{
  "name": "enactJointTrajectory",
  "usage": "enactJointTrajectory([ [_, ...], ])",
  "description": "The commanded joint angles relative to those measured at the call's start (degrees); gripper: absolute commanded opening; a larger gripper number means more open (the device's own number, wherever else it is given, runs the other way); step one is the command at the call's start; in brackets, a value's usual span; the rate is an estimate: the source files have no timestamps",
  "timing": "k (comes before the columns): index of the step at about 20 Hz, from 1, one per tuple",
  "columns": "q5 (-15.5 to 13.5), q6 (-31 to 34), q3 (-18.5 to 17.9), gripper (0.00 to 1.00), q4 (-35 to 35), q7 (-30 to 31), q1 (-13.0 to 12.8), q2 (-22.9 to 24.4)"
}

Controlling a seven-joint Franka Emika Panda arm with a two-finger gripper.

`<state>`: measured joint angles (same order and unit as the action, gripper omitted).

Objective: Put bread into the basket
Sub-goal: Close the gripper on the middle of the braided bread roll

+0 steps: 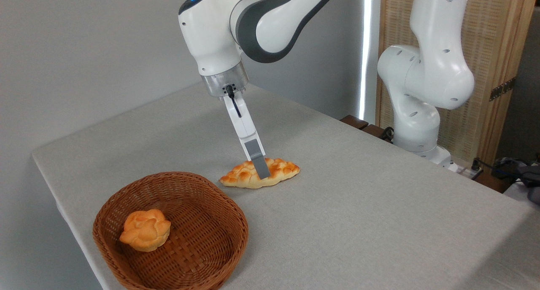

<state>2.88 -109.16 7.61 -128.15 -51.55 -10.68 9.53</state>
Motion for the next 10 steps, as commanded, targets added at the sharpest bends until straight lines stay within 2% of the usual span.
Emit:
enactJointTrajectory([
  [1, 0.81, -1.84, -0.05, 1.00, -1.49, -1.01, 0.05, 0.14],
  [10, 0.81, -3.69, -0.05, 0.99, -2.90, -1.01, 0.05, 0.05],
])
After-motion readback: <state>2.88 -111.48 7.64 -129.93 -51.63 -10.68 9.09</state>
